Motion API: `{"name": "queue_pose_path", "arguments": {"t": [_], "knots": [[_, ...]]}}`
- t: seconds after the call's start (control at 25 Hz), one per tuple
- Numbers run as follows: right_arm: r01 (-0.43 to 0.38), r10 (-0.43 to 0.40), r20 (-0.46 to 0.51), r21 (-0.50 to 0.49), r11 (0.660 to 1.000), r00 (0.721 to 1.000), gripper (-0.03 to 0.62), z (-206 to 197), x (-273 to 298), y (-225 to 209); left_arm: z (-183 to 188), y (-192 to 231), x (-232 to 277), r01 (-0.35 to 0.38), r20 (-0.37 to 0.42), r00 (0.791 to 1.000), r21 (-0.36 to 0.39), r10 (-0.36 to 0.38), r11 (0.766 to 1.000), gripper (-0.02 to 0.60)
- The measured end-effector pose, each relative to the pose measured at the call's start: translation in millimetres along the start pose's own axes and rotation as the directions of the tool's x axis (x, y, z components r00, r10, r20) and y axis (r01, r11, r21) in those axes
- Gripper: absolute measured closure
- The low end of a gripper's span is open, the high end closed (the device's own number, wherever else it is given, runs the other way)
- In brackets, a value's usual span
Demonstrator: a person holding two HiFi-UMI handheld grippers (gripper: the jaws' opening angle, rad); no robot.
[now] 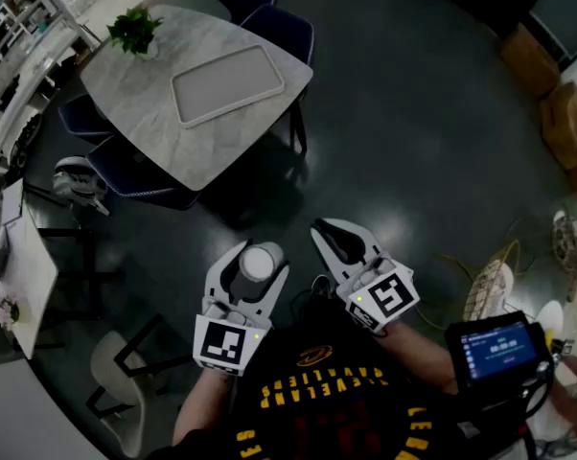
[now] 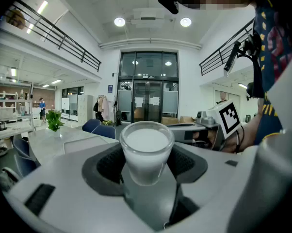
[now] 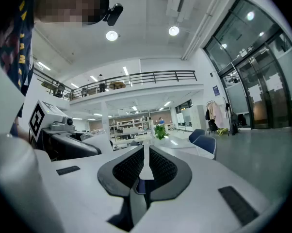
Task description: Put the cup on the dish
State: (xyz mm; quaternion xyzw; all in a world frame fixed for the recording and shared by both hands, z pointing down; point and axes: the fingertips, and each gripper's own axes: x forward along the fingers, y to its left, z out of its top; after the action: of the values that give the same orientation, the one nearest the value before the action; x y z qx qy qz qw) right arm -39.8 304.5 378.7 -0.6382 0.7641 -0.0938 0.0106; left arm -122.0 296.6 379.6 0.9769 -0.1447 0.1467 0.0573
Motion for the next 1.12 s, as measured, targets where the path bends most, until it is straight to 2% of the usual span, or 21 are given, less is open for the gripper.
{"name": "queue_pose_path", "arguments": {"t": [0.28, 0.48, 0.56, 0.64, 0.8, 1.0, 1.12], "knots": [[0.054, -0.055, -0.033, -0.035, 0.998, 0.998, 0.553, -33, 4, 114, -46, 17, -103, 0.084, -0.03, 0.996, 0.038, -0.083, 0.996, 0.318], [-0.005, 0.002, -0.081, -0.041, 0.999, 0.997, 0.545, -68, 0, 192, -73, 34, -146, 0.127, -0.078, 0.989, 0.015, -0.125, 0.992, 0.318], [-0.036, 0.027, -0.121, -0.075, 0.997, 0.992, 0.45, -82, -4, 215, -74, 39, -150, 0.14, -0.094, 0.986, 0.013, -0.139, 0.99, 0.318], [-0.063, 0.046, -0.154, -0.105, 0.992, 0.987, 0.393, -92, -10, 234, -69, 36, -153, 0.163, -0.099, 0.982, 0.023, -0.16, 0.986, 0.318], [-0.063, 0.043, -0.176, -0.107, 0.992, 0.983, 0.327, -98, -14, 247, -48, 13, -152, 0.23, -0.091, 0.97, 0.046, -0.225, 0.972, 0.318], [0.024, -0.034, -0.095, -0.102, 0.994, 0.995, 0.327, -66, -18, 225, -24, -28, -133, 0.29, -0.143, 0.95, 0.084, -0.277, 0.953, 0.318], [0.07, -0.074, -0.034, -0.092, 0.993, 0.997, 0.327, -48, -35, 207, -16, -55, -120, 0.302, -0.183, 0.943, 0.106, -0.279, 0.948, 0.318]]}}
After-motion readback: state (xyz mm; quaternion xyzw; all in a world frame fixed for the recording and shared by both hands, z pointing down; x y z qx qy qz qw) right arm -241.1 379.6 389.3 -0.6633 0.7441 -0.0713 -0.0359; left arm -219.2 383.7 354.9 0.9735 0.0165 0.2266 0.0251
